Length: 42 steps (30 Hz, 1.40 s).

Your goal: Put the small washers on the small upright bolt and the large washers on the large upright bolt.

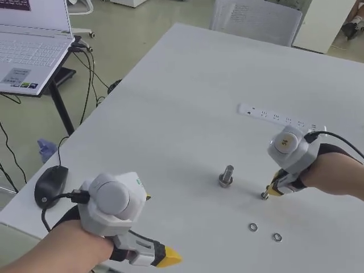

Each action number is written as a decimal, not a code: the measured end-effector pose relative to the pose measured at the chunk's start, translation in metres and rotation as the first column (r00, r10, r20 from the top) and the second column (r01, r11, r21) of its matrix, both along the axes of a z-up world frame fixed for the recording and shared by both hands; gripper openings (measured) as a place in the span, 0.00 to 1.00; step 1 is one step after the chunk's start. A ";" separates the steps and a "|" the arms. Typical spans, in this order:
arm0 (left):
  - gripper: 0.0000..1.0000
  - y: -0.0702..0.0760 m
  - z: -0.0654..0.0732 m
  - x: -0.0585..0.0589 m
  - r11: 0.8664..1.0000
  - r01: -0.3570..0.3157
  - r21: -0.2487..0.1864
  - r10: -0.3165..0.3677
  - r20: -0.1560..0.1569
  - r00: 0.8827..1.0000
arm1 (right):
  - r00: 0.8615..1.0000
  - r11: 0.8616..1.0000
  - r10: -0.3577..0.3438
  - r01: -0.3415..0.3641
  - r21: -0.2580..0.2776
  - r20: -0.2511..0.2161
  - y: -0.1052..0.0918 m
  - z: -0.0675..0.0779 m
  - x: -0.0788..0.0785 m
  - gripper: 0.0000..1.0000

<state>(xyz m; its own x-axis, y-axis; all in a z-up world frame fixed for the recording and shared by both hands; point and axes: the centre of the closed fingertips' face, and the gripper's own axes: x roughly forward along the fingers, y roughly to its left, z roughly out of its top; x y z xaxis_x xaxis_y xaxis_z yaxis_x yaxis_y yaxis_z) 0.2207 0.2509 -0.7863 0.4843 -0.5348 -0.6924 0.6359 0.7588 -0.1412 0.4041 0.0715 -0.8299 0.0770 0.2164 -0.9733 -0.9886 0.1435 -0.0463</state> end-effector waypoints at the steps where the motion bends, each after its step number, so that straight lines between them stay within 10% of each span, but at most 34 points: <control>1: 0.84 0.000 0.000 0.000 1.000 0.000 0.001 0.001 -0.002 1.000 | 1.000 1.000 0.002 -0.002 -0.002 0.000 0.000 -0.001 -0.001 0.12; 21: 0.81 0.001 -0.005 -0.003 1.000 0.023 0.010 -0.022 -0.025 0.999 | 0.999 0.999 0.032 -0.032 -0.039 0.001 -0.006 -0.031 -0.001 0.12; 42: 0.80 -0.002 -0.007 -0.007 0.999 0.036 0.002 -0.036 -0.038 0.999 | 1.000 0.999 0.017 -0.018 -0.034 -0.011 -0.005 -0.031 0.001 0.13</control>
